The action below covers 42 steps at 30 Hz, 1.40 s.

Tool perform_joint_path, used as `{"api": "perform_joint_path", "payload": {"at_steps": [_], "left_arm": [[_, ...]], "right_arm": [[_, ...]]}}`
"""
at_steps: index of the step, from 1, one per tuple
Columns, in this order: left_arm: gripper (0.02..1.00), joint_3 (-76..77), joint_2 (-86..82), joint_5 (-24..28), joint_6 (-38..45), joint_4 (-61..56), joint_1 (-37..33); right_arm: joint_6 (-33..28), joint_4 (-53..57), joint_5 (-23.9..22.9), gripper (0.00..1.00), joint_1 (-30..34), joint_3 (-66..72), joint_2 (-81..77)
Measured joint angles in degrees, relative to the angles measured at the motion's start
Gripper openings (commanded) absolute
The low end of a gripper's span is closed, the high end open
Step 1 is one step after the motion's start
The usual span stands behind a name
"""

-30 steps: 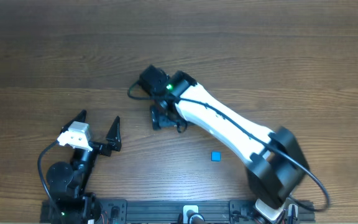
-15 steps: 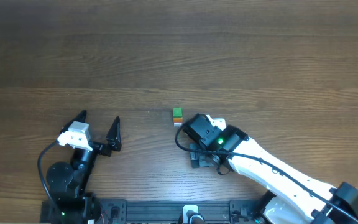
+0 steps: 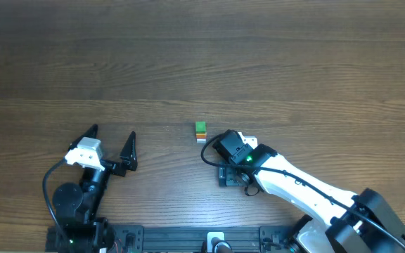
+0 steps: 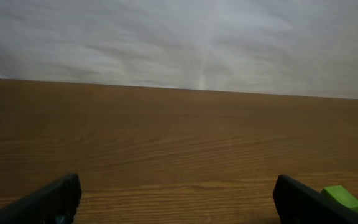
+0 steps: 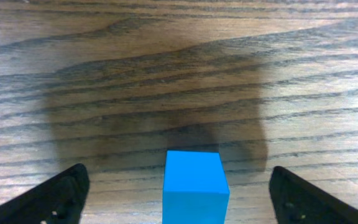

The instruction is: Stack Cubes

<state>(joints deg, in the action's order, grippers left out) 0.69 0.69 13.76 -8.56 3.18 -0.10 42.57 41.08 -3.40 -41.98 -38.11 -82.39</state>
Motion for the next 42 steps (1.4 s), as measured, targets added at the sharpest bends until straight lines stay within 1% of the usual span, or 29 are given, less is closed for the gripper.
{"api": "perform_joint_path", "payload": {"at_steps": [1, 6, 7, 8, 12, 14, 16, 28, 32, 34, 38, 39, 40, 42], "left_arm": [[1.0, 0.0, 0.0, 0.0, 0.0, 0.0, 0.0], [0.998, 0.0, 0.0, 0.0, 0.0, 0.0, 0.0], [0.998, 0.0, 0.0, 0.0, 0.0, 0.0, 0.0], [0.998, 0.0, 0.0, 0.0, 0.0, 0.0, 0.0], [0.998, 0.0, 0.0, 0.0, 0.0, 0.0, 0.0], [0.998, 0.0, 0.0, 0.0, 0.0, 0.0, 0.0], [0.998, 0.0, 0.0, 0.0, 0.0, 0.0, 0.0], [1.0, 0.0, 0.0, 0.0, 0.0, 0.0, 0.0], [1.0, 0.0, 0.0, 0.0, 0.0, 0.0, 0.0], [1.0, 0.0, 0.0, 0.0, 0.0, 0.0, 0.0], [1.0, 0.0, 0.0, 0.0, 0.0, 0.0, 0.0], [1.0, 0.0, -0.02, 0.0, 0.0, 0.02, 0.0], [0.998, 0.0, -0.02, 0.0, 0.0, 0.0, 0.0], [0.998, 0.0, 0.0, 0.0, 0.0, 0.0, 0.0]], "right_arm": [[0.24, -0.24, 0.0, 0.809, 0.0, 0.0, -0.46], [0.81, -0.28, -0.02, 0.595, 0.0, 0.0, -0.5], [1.01, -0.26, 0.02, 0.584, 0.0, 0.0, -0.5], [0.9, -0.26, 0.02, 0.551, 0.0, 0.0, -0.5], [1.01, -0.26, 0.02, 0.496, 0.0, 0.0, -0.5], [0.92, -0.26, 0.0, 0.454, 0.0, 0.0, -0.5], [0.96, -0.26, 0.02, 0.391, 0.0, 0.0, -0.5], [1.07, 0.02, 0.02, 0.209, 0.0, 0.0, -0.5], [1.18, 0.07, 0.0, 0.165, 0.0, -0.02, -0.5], [1.2, 1.4, 0.0, 0.159, 0.0, -0.46, -0.52], [1.09, 8.55, -0.33, 0.143, 0.0, -6.29, -0.83], [0.85, 12.41, -0.94, 0.137, 0.0, -10.67, -1.07], [0.74, 13.09, -1.33, 0.115, 0.0, -13.03, -1.07], [0.31, 17.4, -2.69, 0.095, 0.0, -21.99, -1.53]]}}
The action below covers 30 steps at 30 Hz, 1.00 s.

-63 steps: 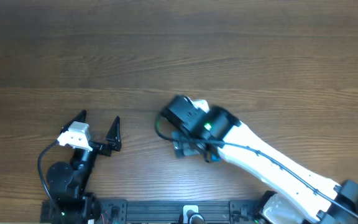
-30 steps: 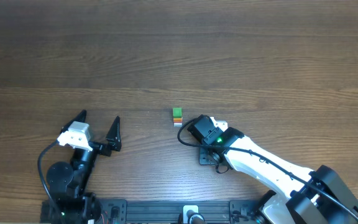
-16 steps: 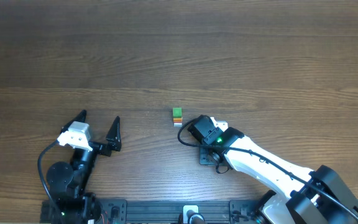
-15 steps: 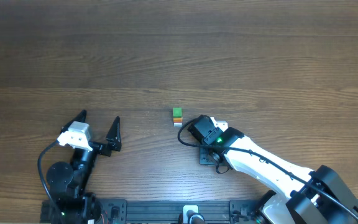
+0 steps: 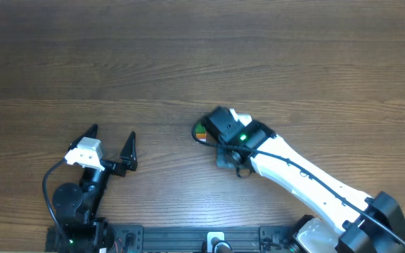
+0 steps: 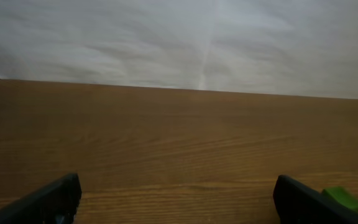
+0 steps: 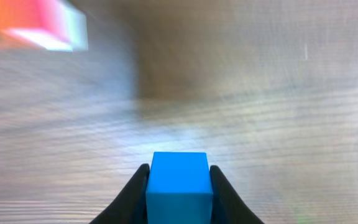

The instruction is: Stack Cubes

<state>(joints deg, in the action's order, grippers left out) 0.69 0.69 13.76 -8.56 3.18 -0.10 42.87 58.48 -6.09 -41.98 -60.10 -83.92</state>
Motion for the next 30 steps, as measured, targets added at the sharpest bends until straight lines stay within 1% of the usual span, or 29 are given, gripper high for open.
{"api": "perform_joint_path", "payload": {"at_steps": [5, 9, 13, 18, 30], "left_arm": [[1.0, 0.0, 0.0, 0.02, 0.0, 0.0, 0.0], [1.0, 0.0, 0.0, 0.0, 0.0, 0.0, 0.0], [0.998, 0.0, 0.0, 0.02, 0.0, 0.02, 0.0], [1.0, 0.0, 0.0, 0.02, 0.0, 0.02, 0.0], [1.0, 0.0, 0.0, 0.02, 0.0, 0.02, 0.0]], "right_arm": [[-0.72, 8.26, -2.12, 0.073, -0.02, -19.78, -4.63], [-0.85, 10.88, -2.71, 0.056, -0.66, -29.09, -12.2], [-0.85, 11.13, -2.67, 0.047, -1.92, -32.0, -18.01], [-0.83, 11.15, -2.03, 0.042, -2.82, -32.04, -21.18], [0.02, 9.11, -1.81, 0.029, -3.19, -32.26, -22.47]]}}
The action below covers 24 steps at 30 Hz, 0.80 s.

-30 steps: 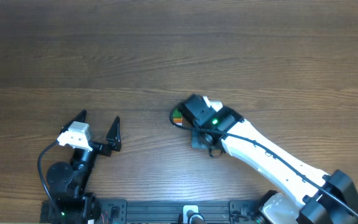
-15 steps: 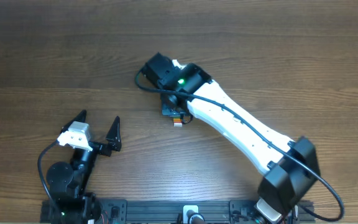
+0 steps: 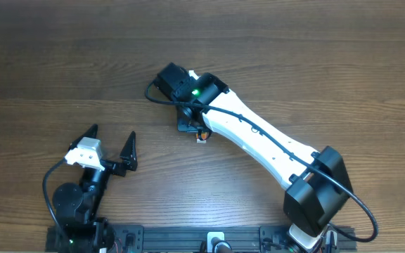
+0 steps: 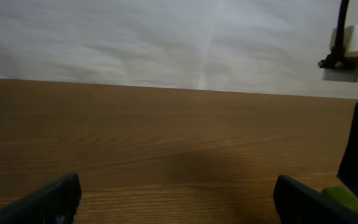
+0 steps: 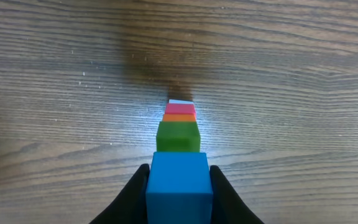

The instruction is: Stack Cubes

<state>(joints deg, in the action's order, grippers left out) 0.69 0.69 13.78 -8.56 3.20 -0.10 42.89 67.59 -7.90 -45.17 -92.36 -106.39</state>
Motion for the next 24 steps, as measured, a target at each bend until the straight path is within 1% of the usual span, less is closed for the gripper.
{"api": "perform_joint_path", "payload": {"at_steps": [14, 24], "left_arm": [[0.998, 0.0, 0.0, 0.0, 0.0, 0.0, 0.0], [1.0, 0.0, 0.0, 0.0, 0.0, -0.02, 0.0]], "right_arm": [[0.44, -1.05, 0.0, 0.025, 0.0, -0.02, -1.84], [0.44, -1.05, 0.0, 0.047, 0.0, -0.02, -1.9]]}}
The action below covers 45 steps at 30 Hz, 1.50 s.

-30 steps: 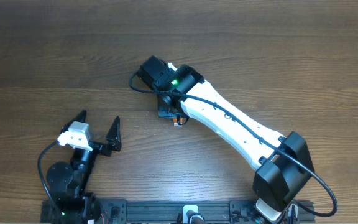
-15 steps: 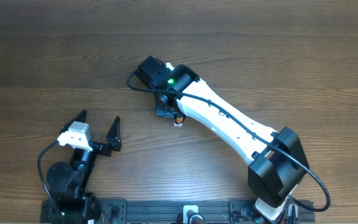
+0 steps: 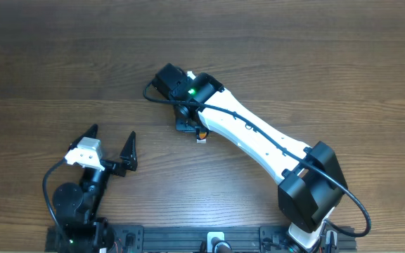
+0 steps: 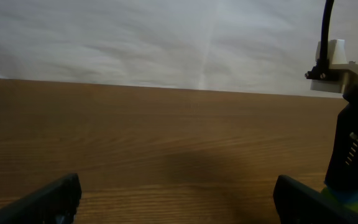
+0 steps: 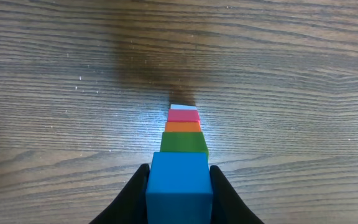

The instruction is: Stack Cubes

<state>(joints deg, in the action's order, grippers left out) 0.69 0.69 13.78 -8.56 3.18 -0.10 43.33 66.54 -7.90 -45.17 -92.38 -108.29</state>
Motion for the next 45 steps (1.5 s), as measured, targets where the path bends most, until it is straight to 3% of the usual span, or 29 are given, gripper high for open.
{"api": "perform_joint_path", "payload": {"at_steps": [9, 20, 26, 29, 31, 32, 39, 45], "left_arm": [[1.0, 0.0, 0.0, 0.0, 0.0, 0.0, 0.0], [0.998, 0.0, 0.0, 0.0, 0.0, 0.0, 0.0], [0.998, 0.0, 0.0, 0.0, 0.0, 0.02, 0.0], [0.998, 0.0, 0.0, 0.0, 0.0, 0.0, 0.0], [1.0, 0.0, 0.0, 0.0, 0.0, 0.0, 0.0], [1.0, 0.0, 0.0, 0.0, 0.0, 0.02, 0.0], [1.0, 0.0, 0.0, 0.0, 0.0, 0.0, 0.0], [0.998, 0.0, 0.0, 0.0, 0.0, 0.0, 0.0]], "right_arm": [[0.0, -0.09, 0.02, 0.066, 0.0, -0.09, -0.66], [0.17, 0.09, 0.02, 0.31, 0.0, -0.09, -0.66], [0.2, 0.55, 0.02, 0.371, 0.02, -0.09, -0.68], [0.33, 0.59, 0.04, 0.654, 0.02, -0.09, -0.68], [0.07, 0.66, -0.02, 0.943, 0.04, -0.09, -0.68], [0.0, 0.66, 0.04, 0.991, 0.07, -0.09, -0.68], [-0.96, 0.11, 0.0, 0.993, 0.28, -0.09, -0.68], [-10.73, -3.39, -0.04, 0.993, 3.74, -0.15, 5.27]]}}
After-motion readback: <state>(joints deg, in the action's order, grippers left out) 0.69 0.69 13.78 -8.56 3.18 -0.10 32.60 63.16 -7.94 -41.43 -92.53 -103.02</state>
